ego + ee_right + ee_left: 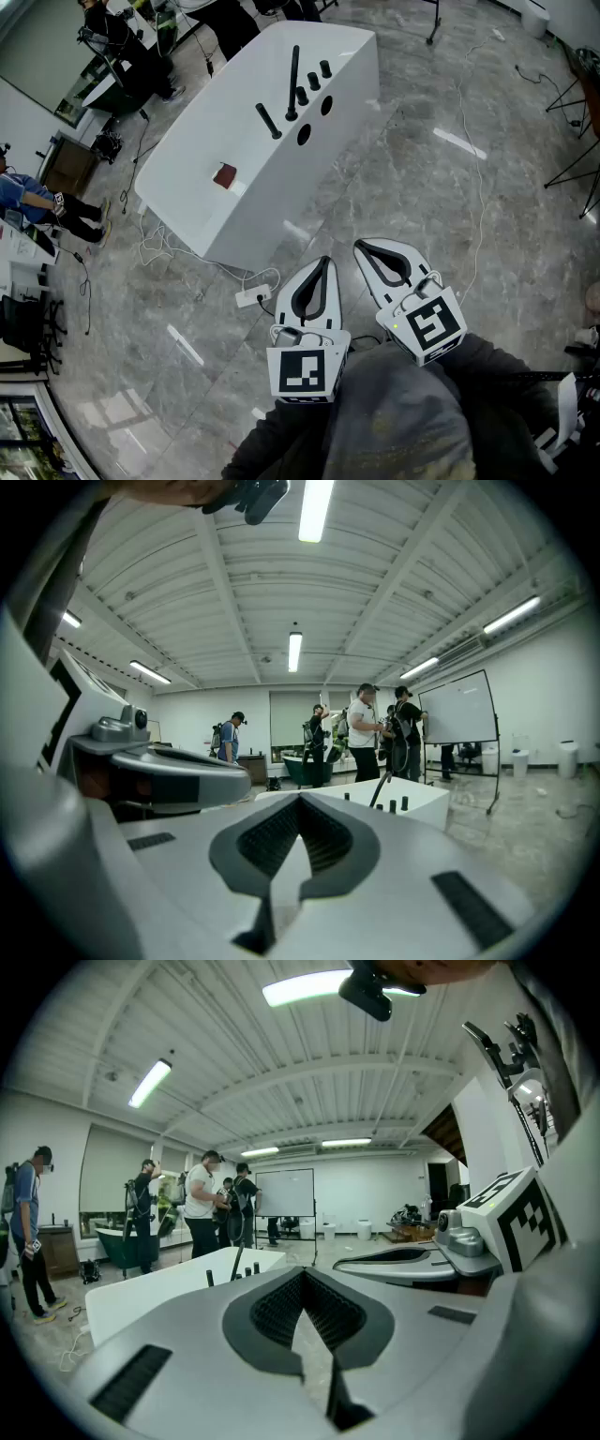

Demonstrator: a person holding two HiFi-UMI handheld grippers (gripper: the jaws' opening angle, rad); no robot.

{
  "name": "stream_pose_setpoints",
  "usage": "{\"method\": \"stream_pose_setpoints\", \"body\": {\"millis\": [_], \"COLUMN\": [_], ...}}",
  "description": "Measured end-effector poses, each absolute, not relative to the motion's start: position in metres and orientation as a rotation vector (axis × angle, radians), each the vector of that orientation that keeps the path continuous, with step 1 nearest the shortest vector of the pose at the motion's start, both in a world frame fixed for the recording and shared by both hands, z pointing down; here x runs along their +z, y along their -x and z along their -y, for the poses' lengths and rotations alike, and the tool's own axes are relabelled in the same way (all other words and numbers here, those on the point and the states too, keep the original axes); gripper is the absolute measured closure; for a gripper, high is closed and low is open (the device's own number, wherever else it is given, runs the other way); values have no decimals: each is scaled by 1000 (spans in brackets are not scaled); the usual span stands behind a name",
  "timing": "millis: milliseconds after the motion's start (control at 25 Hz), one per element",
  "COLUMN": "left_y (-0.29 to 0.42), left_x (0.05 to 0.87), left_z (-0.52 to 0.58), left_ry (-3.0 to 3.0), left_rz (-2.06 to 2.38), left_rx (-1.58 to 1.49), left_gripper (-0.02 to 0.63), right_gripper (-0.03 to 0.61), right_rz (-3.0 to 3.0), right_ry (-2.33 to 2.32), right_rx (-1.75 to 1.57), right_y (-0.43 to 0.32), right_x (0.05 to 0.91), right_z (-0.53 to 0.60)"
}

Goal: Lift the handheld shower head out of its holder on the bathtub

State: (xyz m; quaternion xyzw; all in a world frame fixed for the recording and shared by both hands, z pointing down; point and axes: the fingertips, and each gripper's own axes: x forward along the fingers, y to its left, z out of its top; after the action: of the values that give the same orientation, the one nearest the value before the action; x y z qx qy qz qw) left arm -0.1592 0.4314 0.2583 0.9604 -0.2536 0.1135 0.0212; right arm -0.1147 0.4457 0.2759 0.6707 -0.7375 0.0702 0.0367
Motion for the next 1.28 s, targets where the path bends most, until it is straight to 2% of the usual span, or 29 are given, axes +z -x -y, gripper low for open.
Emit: {"method": "stream_pose_setpoints", "body": {"millis": [960, 1280], "left_y": [56, 56], "left_x": [289, 295], "left_z": [-466, -444], "left_ry": [-2921, -2881], "left_rz": [795, 870], "left_rx": [549, 555], "left_gripper": [611, 611], "right_gripper": [574, 574], "right_rz": [2309, 2352], "right_ry": [-2069, -2007], "right_rx": [376, 405], "right_y": [-1, 0], "right_x": [299, 307], "right_z": [-464, -447]}}
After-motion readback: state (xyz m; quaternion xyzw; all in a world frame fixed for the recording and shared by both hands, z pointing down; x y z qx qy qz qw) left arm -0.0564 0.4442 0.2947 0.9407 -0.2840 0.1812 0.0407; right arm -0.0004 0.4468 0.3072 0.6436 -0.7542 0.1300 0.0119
